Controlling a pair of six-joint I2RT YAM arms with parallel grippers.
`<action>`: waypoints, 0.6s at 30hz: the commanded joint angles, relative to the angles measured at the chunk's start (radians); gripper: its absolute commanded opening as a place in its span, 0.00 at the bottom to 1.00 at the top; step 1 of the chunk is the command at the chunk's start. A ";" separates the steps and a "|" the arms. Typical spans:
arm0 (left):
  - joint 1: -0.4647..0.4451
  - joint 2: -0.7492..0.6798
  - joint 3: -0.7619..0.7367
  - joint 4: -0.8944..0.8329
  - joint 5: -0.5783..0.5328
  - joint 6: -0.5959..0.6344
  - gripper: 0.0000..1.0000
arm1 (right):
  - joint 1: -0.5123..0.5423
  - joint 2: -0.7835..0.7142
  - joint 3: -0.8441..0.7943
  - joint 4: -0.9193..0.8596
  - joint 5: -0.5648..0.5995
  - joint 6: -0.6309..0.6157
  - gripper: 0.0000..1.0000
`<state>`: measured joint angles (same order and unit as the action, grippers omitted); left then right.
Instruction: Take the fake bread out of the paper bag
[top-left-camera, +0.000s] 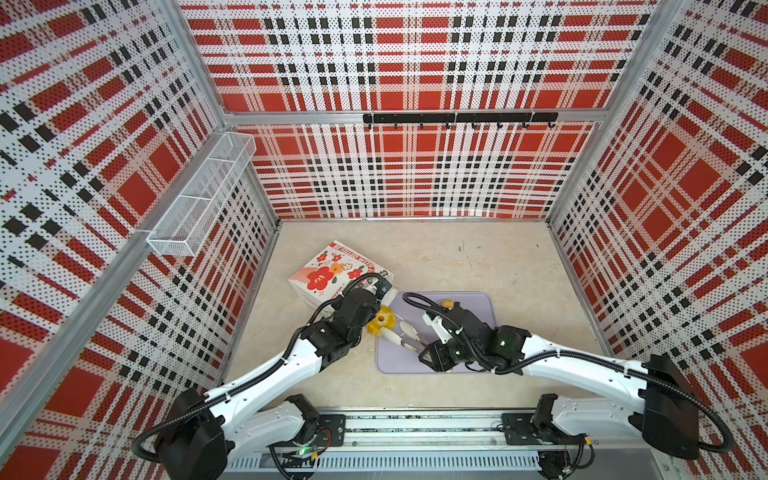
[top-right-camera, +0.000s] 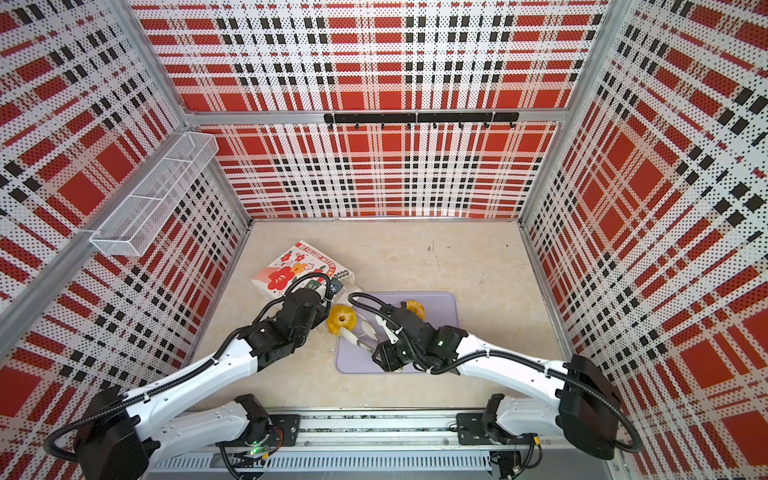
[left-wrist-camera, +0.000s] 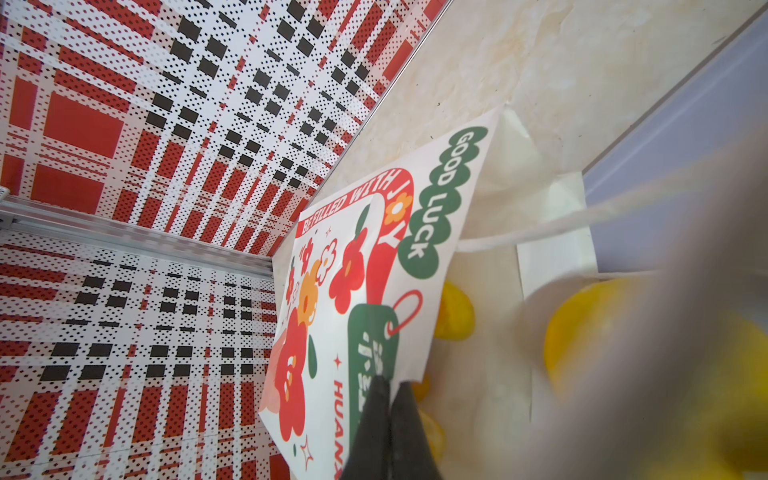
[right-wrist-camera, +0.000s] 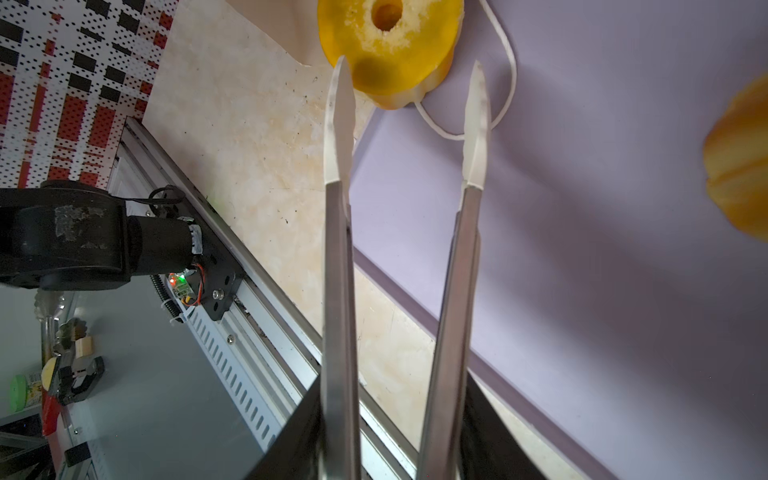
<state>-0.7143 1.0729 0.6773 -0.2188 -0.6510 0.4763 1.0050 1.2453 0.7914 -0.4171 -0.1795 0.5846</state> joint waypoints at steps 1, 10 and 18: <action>-0.009 -0.008 -0.002 0.003 0.005 -0.004 0.00 | -0.010 0.015 0.056 0.078 -0.027 0.007 0.47; -0.009 -0.009 -0.004 0.001 0.004 -0.004 0.00 | -0.050 0.070 0.107 0.057 -0.048 0.005 0.49; -0.009 -0.011 -0.005 0.001 0.004 -0.002 0.00 | -0.084 0.127 0.132 0.040 -0.056 0.050 0.48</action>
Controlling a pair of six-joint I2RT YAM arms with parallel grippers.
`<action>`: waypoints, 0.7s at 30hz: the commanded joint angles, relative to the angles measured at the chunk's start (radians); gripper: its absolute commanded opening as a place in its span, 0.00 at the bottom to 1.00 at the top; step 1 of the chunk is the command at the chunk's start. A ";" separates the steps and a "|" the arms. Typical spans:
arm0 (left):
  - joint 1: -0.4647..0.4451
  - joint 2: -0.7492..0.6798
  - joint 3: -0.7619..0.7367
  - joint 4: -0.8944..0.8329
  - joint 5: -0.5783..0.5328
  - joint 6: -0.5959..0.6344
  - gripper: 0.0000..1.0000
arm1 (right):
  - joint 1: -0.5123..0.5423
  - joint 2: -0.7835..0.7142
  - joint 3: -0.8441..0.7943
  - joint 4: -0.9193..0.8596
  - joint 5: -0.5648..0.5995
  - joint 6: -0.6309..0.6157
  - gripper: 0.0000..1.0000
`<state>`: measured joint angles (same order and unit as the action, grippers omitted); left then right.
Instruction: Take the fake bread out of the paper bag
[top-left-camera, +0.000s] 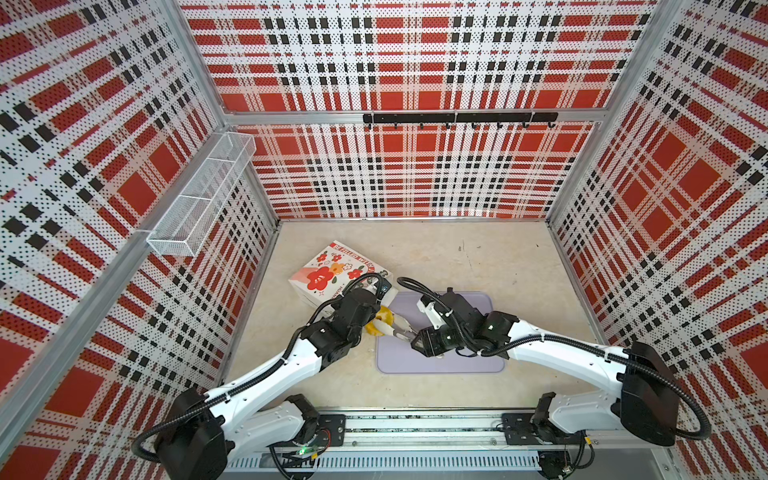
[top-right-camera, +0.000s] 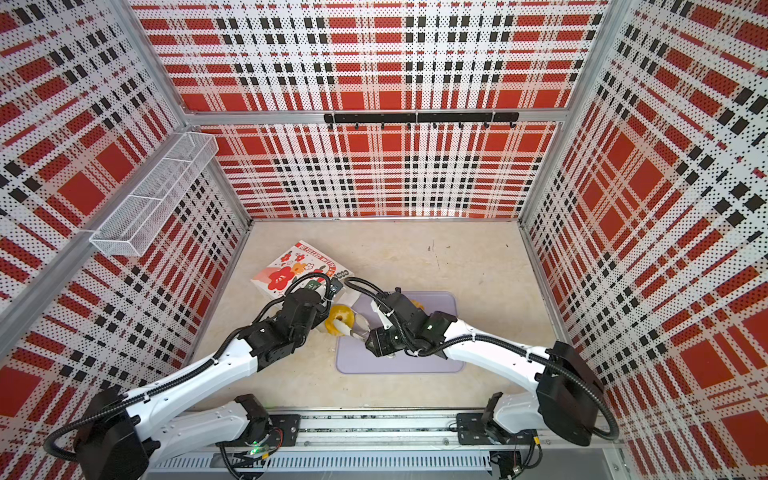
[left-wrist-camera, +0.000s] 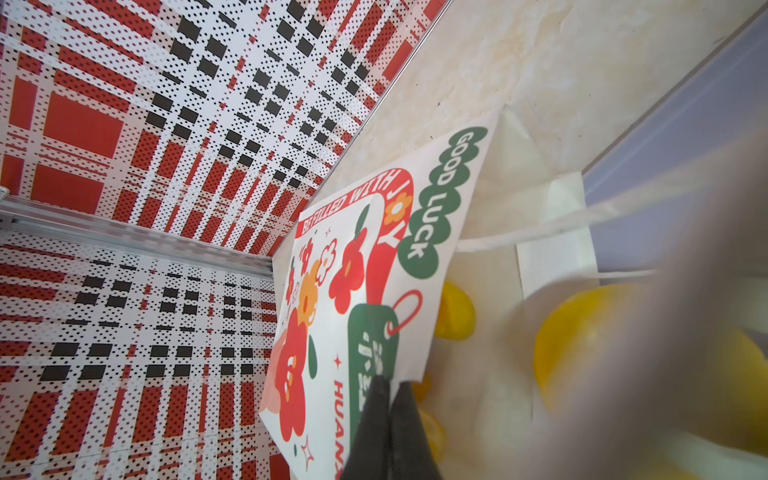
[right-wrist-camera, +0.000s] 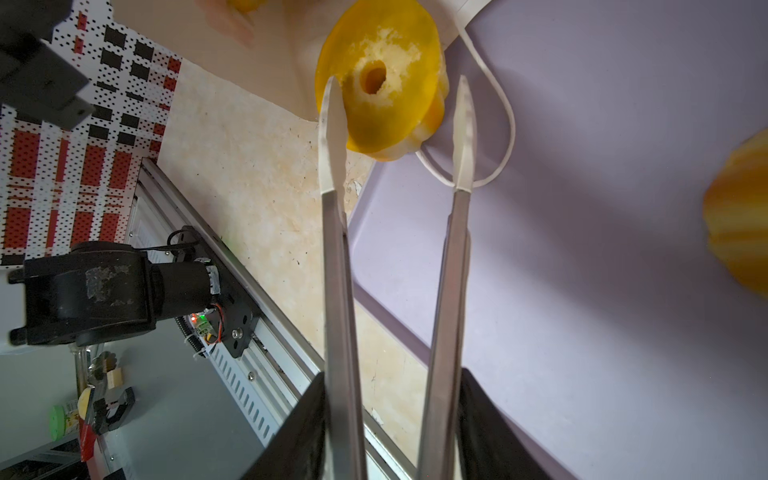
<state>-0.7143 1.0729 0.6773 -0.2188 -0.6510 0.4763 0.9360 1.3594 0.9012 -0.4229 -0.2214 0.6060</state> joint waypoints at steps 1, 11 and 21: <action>-0.008 -0.012 -0.005 0.002 0.004 -0.002 0.00 | -0.021 0.016 0.017 0.062 -0.024 0.036 0.48; -0.012 -0.015 -0.005 0.001 0.007 -0.002 0.00 | -0.045 0.062 0.004 0.152 -0.108 0.071 0.05; -0.012 -0.013 -0.004 0.001 0.011 -0.002 0.00 | -0.047 -0.139 -0.059 0.083 -0.036 0.066 0.00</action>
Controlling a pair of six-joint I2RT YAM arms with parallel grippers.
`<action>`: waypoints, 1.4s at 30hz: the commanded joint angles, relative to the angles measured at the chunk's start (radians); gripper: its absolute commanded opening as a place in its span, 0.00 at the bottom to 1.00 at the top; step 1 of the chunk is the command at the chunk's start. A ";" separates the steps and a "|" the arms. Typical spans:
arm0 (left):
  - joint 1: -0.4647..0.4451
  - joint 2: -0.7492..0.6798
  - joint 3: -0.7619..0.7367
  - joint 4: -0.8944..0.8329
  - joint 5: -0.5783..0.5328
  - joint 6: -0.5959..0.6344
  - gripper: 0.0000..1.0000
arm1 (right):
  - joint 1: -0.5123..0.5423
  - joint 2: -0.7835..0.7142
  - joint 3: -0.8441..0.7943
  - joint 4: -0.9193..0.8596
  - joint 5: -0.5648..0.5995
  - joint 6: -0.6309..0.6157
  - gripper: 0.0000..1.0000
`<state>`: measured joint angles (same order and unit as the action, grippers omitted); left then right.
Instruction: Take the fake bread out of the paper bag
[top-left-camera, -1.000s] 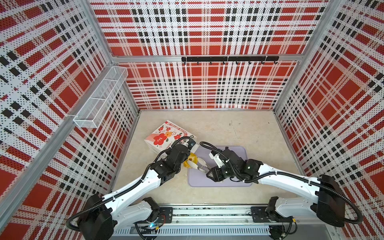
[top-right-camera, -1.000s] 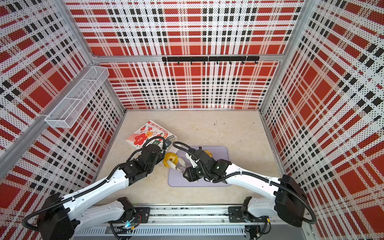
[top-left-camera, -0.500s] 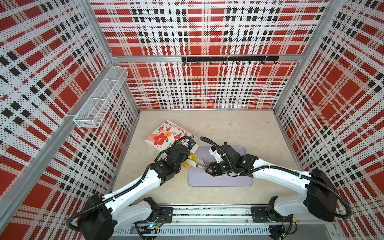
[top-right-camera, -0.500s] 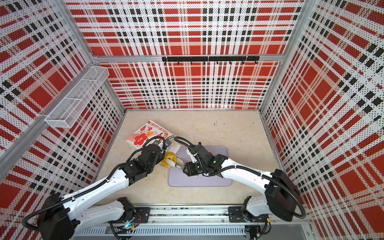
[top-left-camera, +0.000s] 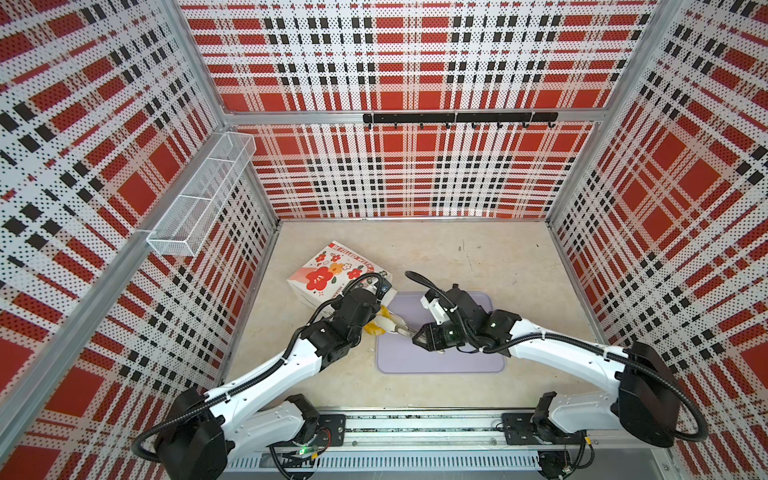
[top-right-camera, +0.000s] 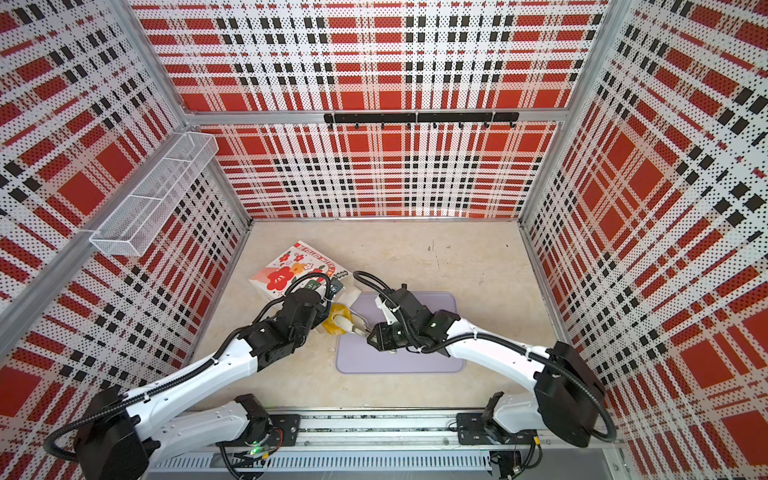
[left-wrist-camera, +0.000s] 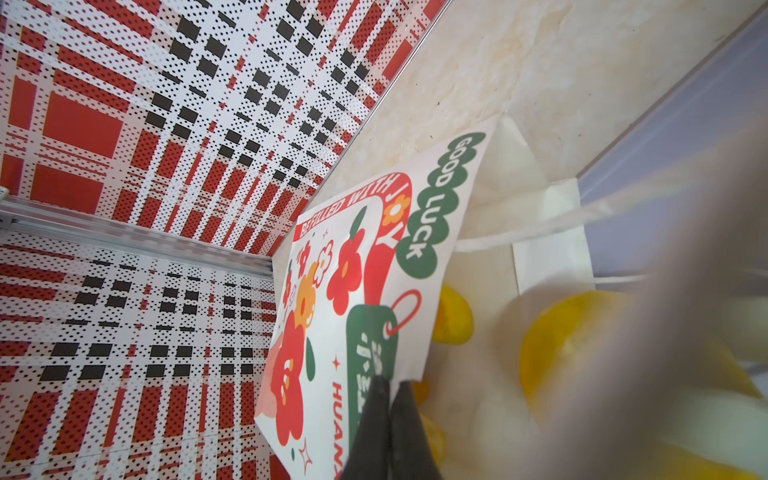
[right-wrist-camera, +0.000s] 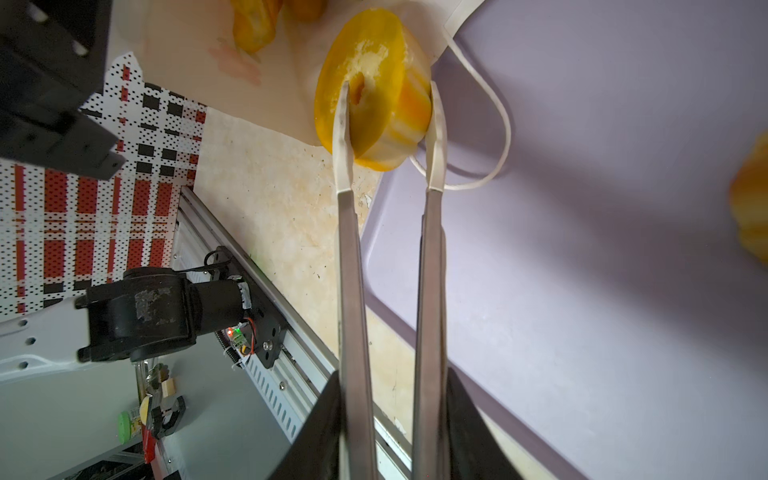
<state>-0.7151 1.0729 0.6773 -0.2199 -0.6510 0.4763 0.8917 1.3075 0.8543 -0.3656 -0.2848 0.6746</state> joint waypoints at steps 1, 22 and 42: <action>-0.011 -0.012 -0.004 0.003 0.011 -0.002 0.00 | -0.006 -0.115 -0.019 0.014 0.034 -0.001 0.00; -0.015 -0.005 0.001 0.001 0.003 -0.006 0.00 | -0.102 -0.595 0.191 -0.918 0.460 -0.030 0.00; -0.019 -0.021 -0.001 -0.001 0.004 -0.006 0.00 | -0.098 -0.284 0.306 -1.148 0.759 -0.069 0.00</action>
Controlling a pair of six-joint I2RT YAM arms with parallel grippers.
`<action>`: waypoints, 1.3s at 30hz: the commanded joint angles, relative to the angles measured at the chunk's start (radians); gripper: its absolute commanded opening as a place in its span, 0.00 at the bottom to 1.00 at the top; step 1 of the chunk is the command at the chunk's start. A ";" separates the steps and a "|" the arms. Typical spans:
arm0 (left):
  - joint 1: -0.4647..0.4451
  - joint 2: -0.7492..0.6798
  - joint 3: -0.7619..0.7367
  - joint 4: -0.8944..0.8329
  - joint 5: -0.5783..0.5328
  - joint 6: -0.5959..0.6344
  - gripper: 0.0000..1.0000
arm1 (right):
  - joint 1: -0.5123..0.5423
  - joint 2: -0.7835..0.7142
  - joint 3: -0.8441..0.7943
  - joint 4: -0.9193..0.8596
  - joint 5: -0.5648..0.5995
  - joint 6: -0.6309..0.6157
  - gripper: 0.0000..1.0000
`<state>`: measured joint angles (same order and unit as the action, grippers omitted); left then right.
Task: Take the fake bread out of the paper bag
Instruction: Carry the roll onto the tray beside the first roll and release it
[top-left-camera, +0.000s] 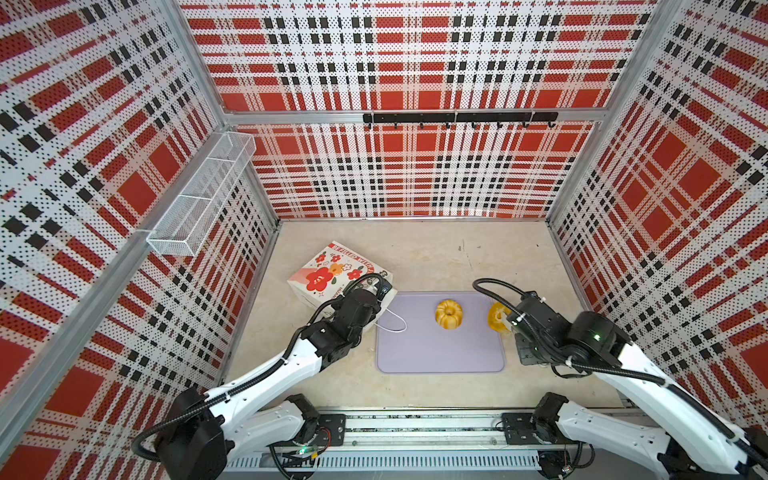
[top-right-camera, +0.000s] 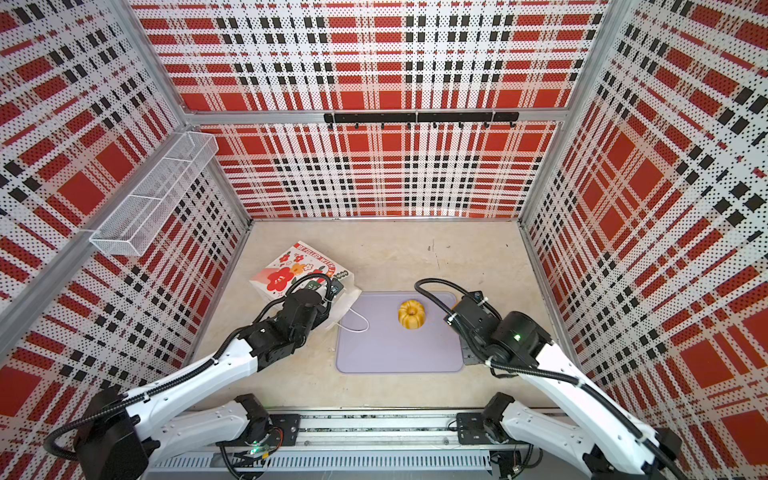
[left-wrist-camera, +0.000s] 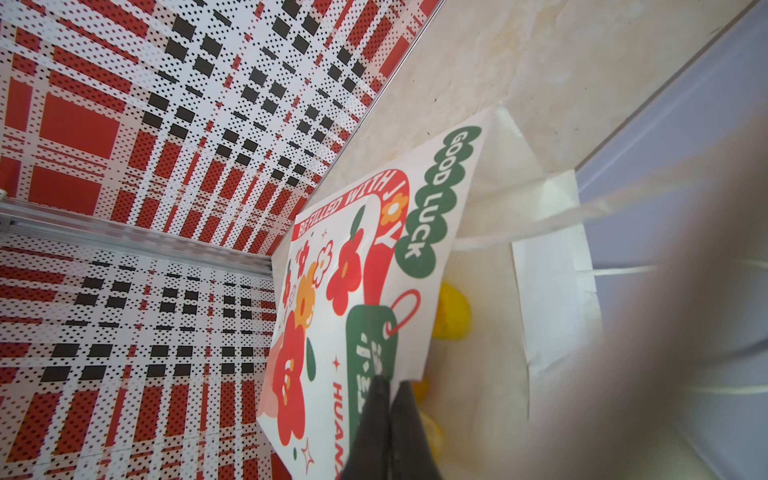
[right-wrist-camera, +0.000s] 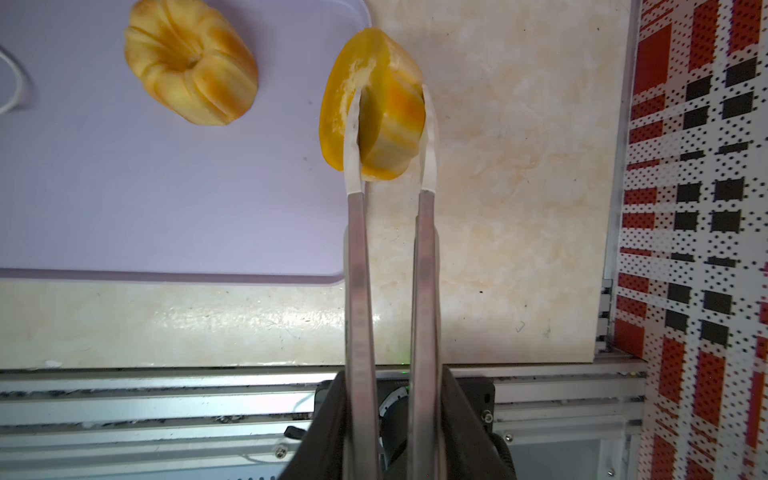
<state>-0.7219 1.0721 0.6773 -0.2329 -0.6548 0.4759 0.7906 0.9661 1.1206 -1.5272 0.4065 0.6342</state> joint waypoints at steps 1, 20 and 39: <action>-0.013 -0.022 -0.002 0.012 0.008 -0.006 0.00 | 0.011 0.080 0.048 0.012 0.077 -0.033 0.00; -0.015 -0.034 -0.004 0.012 0.005 -0.002 0.00 | 0.226 0.538 0.210 0.057 0.100 -0.029 0.00; -0.016 -0.051 -0.004 0.010 0.014 -0.002 0.00 | 0.234 0.430 0.167 0.254 -0.085 -0.015 0.11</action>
<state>-0.7284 1.0428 0.6773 -0.2352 -0.6548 0.4759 1.0142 1.4296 1.3045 -1.3426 0.4248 0.6132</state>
